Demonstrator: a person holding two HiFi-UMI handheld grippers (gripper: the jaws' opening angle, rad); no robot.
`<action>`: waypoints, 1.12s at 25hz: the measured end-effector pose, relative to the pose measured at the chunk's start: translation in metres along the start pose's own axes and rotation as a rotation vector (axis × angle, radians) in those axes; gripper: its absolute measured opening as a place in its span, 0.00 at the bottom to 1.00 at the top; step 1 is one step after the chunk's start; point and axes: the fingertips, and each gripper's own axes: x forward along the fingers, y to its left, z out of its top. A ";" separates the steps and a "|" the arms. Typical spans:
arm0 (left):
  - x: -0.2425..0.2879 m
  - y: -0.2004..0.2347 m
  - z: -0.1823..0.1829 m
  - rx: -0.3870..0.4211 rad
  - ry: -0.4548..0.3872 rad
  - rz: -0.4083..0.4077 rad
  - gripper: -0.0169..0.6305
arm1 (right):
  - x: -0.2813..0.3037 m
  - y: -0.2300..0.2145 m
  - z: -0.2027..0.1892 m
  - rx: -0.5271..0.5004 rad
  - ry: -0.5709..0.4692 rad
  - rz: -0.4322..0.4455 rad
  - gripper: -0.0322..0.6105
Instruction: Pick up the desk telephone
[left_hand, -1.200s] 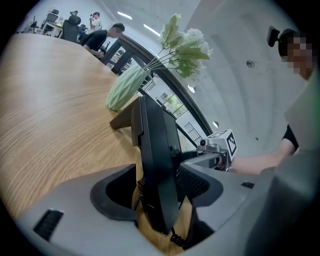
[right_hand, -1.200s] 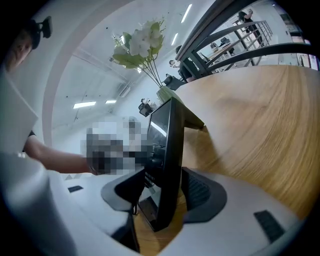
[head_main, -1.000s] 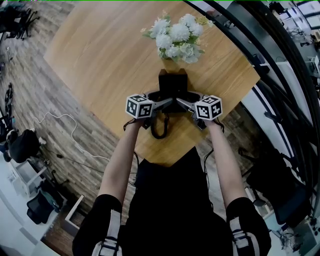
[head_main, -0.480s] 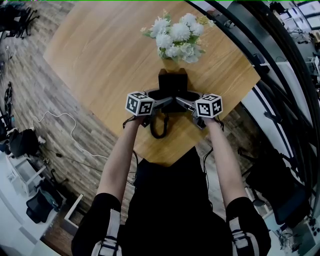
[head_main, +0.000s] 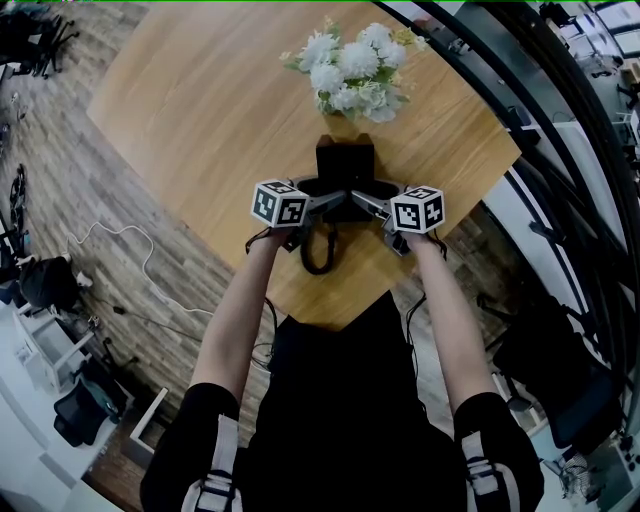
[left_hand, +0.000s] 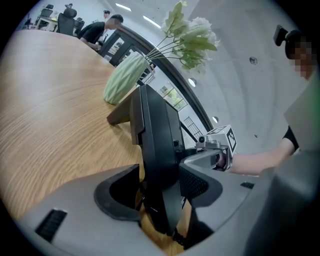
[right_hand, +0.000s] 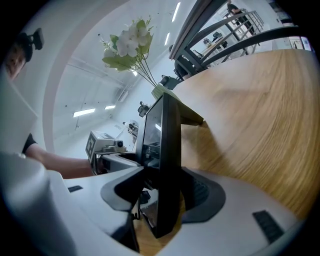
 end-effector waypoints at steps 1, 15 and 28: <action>0.000 0.000 0.000 -0.003 -0.001 0.001 0.43 | 0.000 0.000 0.000 -0.001 -0.005 -0.004 0.41; -0.011 -0.002 0.001 -0.035 -0.055 0.020 0.43 | 0.000 0.009 0.001 0.021 -0.042 -0.017 0.41; -0.040 -0.011 -0.004 -0.021 -0.085 0.024 0.43 | 0.004 0.038 0.000 -0.010 -0.036 -0.016 0.41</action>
